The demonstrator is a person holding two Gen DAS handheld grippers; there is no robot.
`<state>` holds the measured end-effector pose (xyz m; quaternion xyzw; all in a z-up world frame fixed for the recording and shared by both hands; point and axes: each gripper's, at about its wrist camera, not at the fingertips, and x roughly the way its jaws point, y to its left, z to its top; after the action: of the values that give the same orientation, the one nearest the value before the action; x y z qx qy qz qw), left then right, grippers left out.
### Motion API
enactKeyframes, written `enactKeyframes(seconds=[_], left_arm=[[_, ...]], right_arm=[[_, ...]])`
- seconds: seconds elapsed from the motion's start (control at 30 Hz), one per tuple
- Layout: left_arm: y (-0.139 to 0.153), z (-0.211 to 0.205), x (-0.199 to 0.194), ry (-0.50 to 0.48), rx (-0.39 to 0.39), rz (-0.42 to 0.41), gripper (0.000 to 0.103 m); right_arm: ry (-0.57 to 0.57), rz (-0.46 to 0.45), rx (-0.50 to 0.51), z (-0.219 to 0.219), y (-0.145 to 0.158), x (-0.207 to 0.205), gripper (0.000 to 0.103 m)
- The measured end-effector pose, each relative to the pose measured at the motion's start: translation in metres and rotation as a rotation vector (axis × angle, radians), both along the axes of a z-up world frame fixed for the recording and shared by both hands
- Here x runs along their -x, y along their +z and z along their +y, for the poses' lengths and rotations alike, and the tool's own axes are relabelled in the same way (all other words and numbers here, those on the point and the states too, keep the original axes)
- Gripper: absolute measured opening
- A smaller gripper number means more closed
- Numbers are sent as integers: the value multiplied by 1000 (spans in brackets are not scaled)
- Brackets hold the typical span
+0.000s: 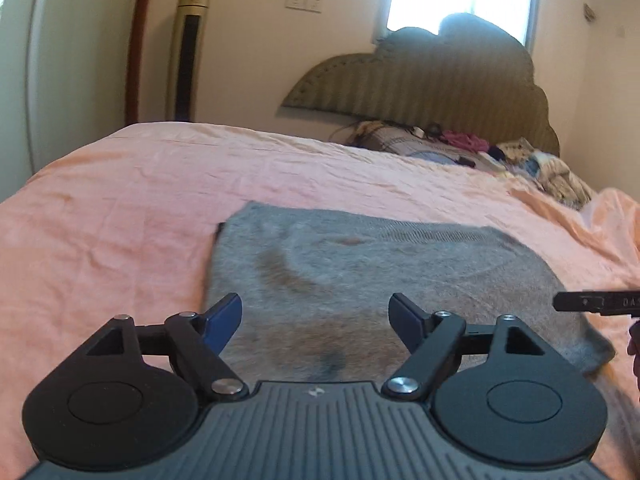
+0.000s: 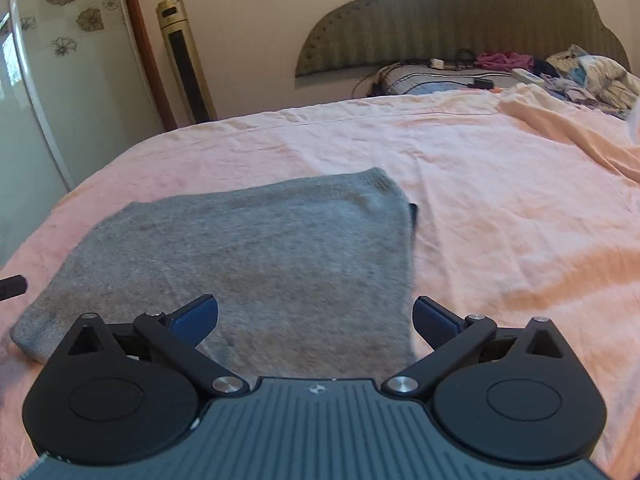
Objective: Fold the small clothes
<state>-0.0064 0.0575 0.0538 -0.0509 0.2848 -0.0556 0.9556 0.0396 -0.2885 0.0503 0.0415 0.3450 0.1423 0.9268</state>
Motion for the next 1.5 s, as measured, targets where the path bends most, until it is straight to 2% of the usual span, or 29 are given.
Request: enactKeyframes(seconds=[0.07,0.1,0.13,0.17,0.2,0.33,0.4,0.43,0.5,0.53,0.63,0.7,0.73,0.8,0.87,1.07,1.13,1.2,1.27,1.33,1.4,1.43,1.47,1.5], left_arm=[[-21,-19,-17,-35,-83,94,81],[-33,-22,-20,-40,-116,135,82],[-39,-23,-11,-65,-160,81,82],[-39,-21,-8,-77,-154,86,82],[-38,-17,-8,-82,-144,94,82],[-38,-15,-5,-88,-146,89,82],[-38,-16,-4,-78,-144,87,82],[-38,-16,-3,-76,-141,86,82],[-38,-16,-5,-74,-137,86,82],[-38,-16,-5,-72,-138,86,82],[-37,-18,-6,-72,-146,86,83],[-37,-19,-7,-72,-146,86,83],[-37,-18,-7,-71,-145,86,83],[-37,-18,-7,-71,-141,86,83],[-37,-19,-7,-72,-143,87,83],[-37,-17,-7,-73,-138,87,84],[-38,-17,-7,-73,-136,85,84],[-38,-16,-7,-73,-136,85,84],[-38,-16,-8,-74,-137,85,84],[-38,-16,-8,-74,-137,85,84],[-38,-16,-8,-74,-136,85,84],[-38,-16,-8,-74,-134,84,84],[-38,-16,-8,-73,-133,84,84],[-38,-16,-8,-73,-132,84,84]], right_arm=[[27,49,92,18,-17,-9,103],[49,35,157,23,-26,-7,103],[90,-36,203,24,-32,4,103],[102,-72,180,17,-36,12,103],[96,-61,136,8,-35,13,103],[107,-55,192,13,-31,13,103],[80,2,197,18,-16,6,102],[55,9,165,20,-6,3,102],[73,-44,76,25,16,-2,103],[102,-77,62,31,22,-8,103],[121,-72,195,53,16,-49,103],[98,10,287,60,-7,-79,103],[108,26,267,55,-17,-86,103],[116,-3,112,29,-30,-85,103],[99,-33,53,16,-35,-77,103],[96,-24,63,16,-31,-74,103],[51,-12,64,13,-22,-75,103],[-12,-9,-2,6,-8,-77,103],[-11,-19,-82,5,1,-82,103],[-15,-6,-72,10,1,-93,103],[-22,64,13,19,-18,-105,103],[3,10,81,23,-31,-101,103],[32,-42,99,22,-37,-94,103],[8,-30,46,15,-35,-99,103]])
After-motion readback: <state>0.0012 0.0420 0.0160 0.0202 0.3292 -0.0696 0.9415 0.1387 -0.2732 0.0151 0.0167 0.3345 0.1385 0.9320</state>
